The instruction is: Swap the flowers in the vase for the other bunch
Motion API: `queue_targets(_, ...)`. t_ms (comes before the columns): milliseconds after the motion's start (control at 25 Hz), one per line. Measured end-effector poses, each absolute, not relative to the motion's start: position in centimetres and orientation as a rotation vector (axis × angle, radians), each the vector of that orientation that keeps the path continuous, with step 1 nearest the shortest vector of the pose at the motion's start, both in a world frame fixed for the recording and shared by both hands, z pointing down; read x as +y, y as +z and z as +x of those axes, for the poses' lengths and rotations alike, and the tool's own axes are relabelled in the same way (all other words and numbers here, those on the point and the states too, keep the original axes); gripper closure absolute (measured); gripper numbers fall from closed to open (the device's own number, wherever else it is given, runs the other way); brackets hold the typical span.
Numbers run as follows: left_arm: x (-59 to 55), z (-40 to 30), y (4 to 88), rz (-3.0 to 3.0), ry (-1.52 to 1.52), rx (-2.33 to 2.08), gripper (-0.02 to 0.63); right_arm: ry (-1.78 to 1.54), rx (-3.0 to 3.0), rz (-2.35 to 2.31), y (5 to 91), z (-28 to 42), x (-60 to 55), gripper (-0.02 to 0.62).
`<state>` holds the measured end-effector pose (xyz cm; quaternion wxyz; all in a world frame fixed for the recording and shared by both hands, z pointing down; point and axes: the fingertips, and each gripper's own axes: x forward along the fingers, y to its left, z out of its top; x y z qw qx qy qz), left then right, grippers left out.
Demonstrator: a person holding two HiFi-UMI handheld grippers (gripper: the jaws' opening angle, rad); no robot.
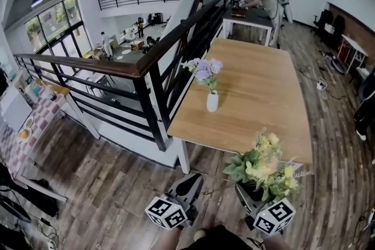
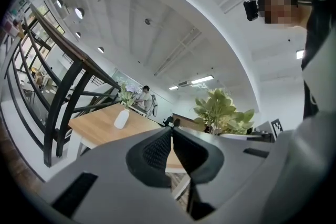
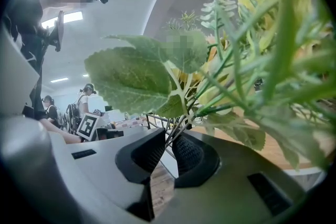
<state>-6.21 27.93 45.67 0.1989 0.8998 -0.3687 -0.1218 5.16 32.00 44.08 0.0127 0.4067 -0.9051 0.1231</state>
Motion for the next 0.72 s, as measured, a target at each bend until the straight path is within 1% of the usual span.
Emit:
queue_targets(280,24.7,-5.2,46.9,2.511,-0.305,-0.989,0.588,0.409,-2.807,1.290,44.7,5.7,28.0,0.537)
queue_targets(720,14.7,-5.3,45.7,2.532,-0.307,-1.018,0.588,0.402,-2.840,1.299,44.5,6.4,18.1,0.537)
